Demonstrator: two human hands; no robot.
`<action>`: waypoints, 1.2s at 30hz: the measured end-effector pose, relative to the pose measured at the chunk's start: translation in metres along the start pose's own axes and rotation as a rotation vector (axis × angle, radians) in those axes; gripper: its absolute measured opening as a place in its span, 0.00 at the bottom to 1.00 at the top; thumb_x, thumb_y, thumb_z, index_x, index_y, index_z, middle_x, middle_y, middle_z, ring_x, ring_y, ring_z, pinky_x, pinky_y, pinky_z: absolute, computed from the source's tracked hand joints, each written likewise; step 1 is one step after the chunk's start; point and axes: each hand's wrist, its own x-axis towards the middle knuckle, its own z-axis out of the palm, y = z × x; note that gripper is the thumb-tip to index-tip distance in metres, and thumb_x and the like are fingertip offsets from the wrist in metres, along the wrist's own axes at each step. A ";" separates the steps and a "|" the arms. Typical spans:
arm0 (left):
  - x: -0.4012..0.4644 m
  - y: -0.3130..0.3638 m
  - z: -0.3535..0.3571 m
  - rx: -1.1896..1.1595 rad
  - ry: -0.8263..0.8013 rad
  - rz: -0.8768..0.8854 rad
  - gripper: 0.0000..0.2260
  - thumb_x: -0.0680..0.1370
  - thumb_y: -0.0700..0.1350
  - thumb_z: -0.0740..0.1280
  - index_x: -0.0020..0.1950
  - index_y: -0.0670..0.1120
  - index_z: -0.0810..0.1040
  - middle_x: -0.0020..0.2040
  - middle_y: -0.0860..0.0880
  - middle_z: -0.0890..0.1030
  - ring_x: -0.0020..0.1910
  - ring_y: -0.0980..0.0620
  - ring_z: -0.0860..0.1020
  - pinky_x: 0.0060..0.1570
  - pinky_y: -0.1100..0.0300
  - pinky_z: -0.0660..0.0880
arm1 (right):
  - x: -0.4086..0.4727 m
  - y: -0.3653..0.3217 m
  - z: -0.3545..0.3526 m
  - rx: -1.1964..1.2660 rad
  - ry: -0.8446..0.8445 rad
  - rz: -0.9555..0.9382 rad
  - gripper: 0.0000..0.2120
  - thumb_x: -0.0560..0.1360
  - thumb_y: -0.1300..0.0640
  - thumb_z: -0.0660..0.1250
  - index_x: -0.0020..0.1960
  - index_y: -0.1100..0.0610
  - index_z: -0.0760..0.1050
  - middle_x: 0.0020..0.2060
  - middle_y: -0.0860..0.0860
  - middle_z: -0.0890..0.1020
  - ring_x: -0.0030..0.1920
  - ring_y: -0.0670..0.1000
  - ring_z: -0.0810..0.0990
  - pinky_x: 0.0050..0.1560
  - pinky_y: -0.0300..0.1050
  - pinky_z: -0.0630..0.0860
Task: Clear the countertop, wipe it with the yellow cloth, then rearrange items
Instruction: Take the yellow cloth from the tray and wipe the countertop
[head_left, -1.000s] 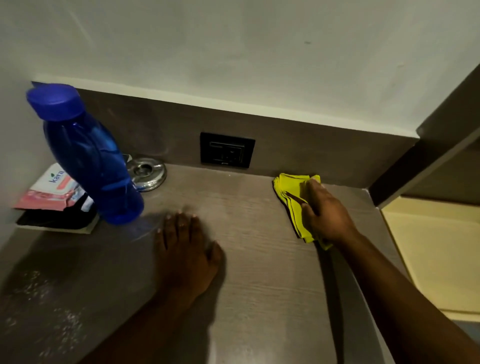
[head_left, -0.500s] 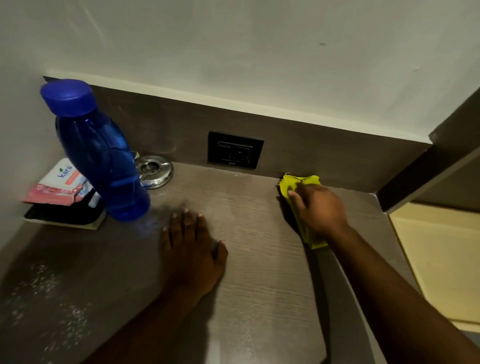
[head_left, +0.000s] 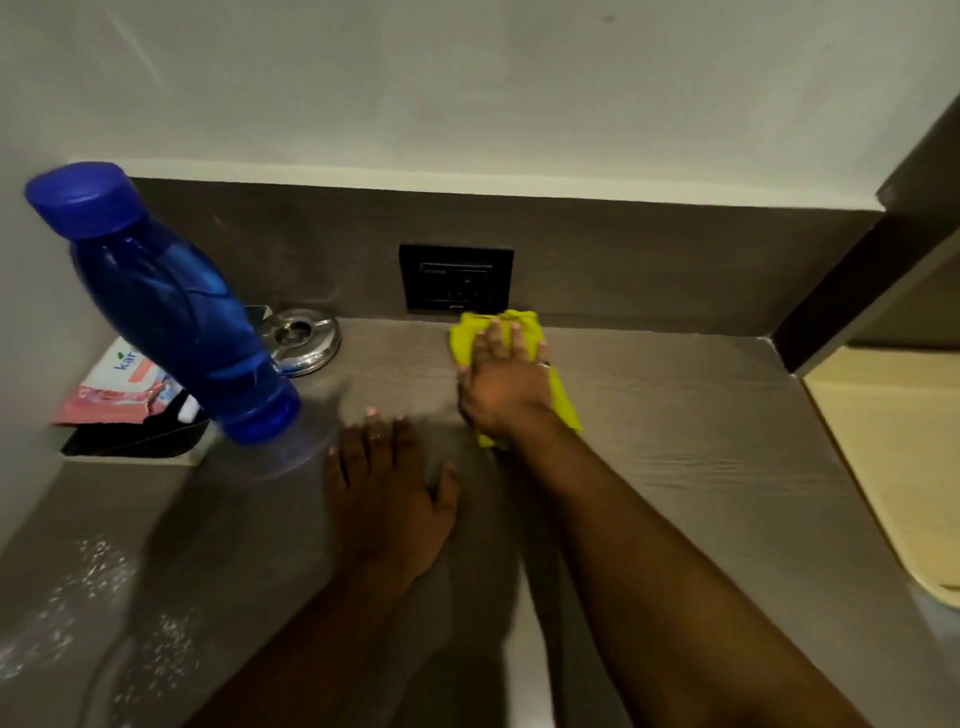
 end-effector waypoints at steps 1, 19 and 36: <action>0.000 0.001 0.002 0.009 0.007 0.003 0.35 0.73 0.63 0.47 0.75 0.45 0.61 0.76 0.37 0.61 0.74 0.35 0.58 0.71 0.39 0.56 | 0.003 -0.007 -0.001 -0.002 -0.019 -0.069 0.30 0.81 0.46 0.50 0.79 0.57 0.50 0.80 0.54 0.49 0.79 0.59 0.44 0.75 0.63 0.39; -0.001 -0.010 -0.001 -0.040 0.018 0.074 0.37 0.74 0.65 0.43 0.76 0.45 0.53 0.77 0.38 0.55 0.76 0.35 0.53 0.72 0.38 0.52 | -0.108 0.161 -0.028 0.104 0.109 0.144 0.25 0.81 0.50 0.56 0.76 0.58 0.61 0.78 0.57 0.56 0.79 0.58 0.53 0.77 0.57 0.50; -0.025 -0.008 -0.020 -0.397 -0.060 0.003 0.27 0.80 0.57 0.53 0.76 0.44 0.60 0.78 0.40 0.55 0.78 0.39 0.50 0.76 0.43 0.49 | -0.266 0.045 -0.029 0.613 0.202 0.210 0.22 0.80 0.51 0.54 0.70 0.59 0.71 0.72 0.57 0.71 0.76 0.56 0.63 0.75 0.47 0.54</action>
